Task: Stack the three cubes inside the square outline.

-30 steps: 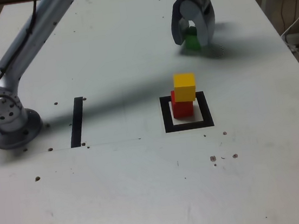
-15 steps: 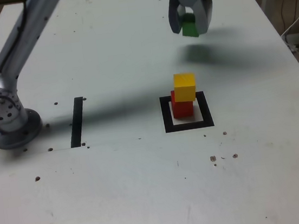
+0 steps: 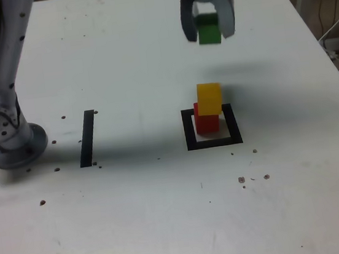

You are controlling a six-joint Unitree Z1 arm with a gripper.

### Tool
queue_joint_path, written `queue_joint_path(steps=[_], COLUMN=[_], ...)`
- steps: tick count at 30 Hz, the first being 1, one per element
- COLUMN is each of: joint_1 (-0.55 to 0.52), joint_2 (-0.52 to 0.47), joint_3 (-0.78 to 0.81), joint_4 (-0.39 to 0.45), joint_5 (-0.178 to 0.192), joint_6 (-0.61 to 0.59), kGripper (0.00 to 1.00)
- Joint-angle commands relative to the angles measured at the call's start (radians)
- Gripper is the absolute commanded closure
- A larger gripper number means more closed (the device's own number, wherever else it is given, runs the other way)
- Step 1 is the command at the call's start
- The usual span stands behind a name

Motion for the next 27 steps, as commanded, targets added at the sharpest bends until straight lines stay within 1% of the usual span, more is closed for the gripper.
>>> queue_joint_path(steps=[1, 6, 11, 17, 27], joint_1=[-0.035, -0.099, -0.153, -0.197, -0.221], joint_2=[-0.024, -0.047, -0.052, -0.051, -0.051], joint_3=[0.027, 0.081, 0.092, 0.091, 0.109], joint_4=[0.032, 0.031, 0.031, 0.030, 0.025], joint_5=[-0.013, -0.037, -0.045, -0.055, -0.058], joint_6=[-0.052, -0.153, -0.206, -0.240, -0.255], kGripper=[0.76, 0.76, 0.76, 0.76, 0.76])
